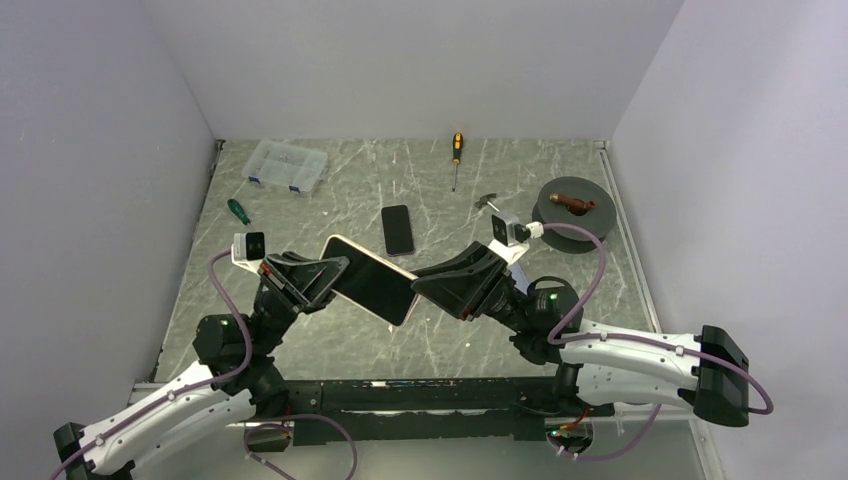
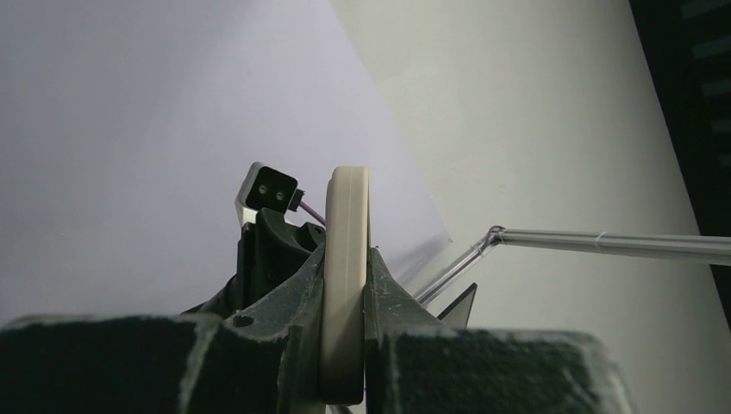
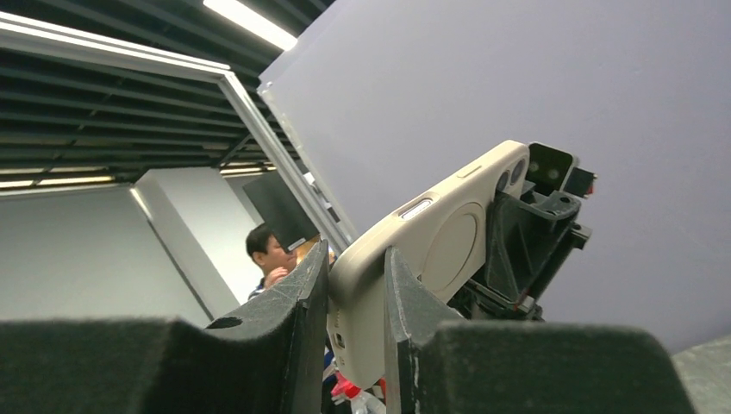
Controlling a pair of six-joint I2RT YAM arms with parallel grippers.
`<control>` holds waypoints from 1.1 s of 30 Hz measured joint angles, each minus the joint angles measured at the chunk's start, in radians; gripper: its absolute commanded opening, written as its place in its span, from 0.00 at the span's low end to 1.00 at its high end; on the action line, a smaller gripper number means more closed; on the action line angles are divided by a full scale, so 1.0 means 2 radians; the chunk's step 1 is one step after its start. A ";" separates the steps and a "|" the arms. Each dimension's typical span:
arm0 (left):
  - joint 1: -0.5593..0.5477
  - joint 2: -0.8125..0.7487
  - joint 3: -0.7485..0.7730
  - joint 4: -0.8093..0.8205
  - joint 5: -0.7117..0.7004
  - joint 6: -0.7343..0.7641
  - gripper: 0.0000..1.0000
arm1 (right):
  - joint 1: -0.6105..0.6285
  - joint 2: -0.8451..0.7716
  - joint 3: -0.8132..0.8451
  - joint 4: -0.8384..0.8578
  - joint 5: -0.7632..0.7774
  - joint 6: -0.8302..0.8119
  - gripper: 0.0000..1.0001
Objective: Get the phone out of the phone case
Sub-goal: Remove the phone case from the phone.
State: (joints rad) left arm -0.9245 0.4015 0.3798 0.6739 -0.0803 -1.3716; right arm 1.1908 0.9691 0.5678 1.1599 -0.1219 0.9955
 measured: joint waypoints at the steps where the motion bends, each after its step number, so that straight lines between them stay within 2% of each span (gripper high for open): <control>1: 0.000 0.004 0.000 0.009 0.002 -0.004 0.00 | -0.001 0.003 0.004 0.003 -0.006 0.000 0.16; 7: 0.000 0.020 0.000 0.050 0.014 -0.021 0.00 | -0.002 0.022 0.026 0.026 -0.042 0.005 0.14; 11: -0.001 0.028 0.002 0.064 0.023 -0.033 0.00 | -0.003 0.027 0.033 0.035 -0.062 0.007 0.04; 15: -0.002 0.038 0.013 0.064 0.039 -0.045 0.00 | -0.003 0.027 0.035 0.045 -0.081 0.008 0.00; 25: -0.004 0.031 0.024 0.039 0.060 -0.059 0.00 | -0.002 0.016 0.035 0.038 -0.115 0.000 0.02; 30: -0.006 0.001 0.042 -0.035 0.060 -0.048 0.00 | 0.000 -0.035 0.030 -0.046 -0.112 -0.040 0.07; 33: -0.006 -0.021 0.064 -0.105 0.053 -0.023 0.00 | 0.003 -0.085 0.008 -0.088 -0.107 -0.067 0.15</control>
State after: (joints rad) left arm -0.9356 0.3603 0.5076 0.4648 0.0261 -1.4170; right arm 1.1965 0.7990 0.5838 0.9840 -0.3355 0.8619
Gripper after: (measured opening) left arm 0.178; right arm 0.214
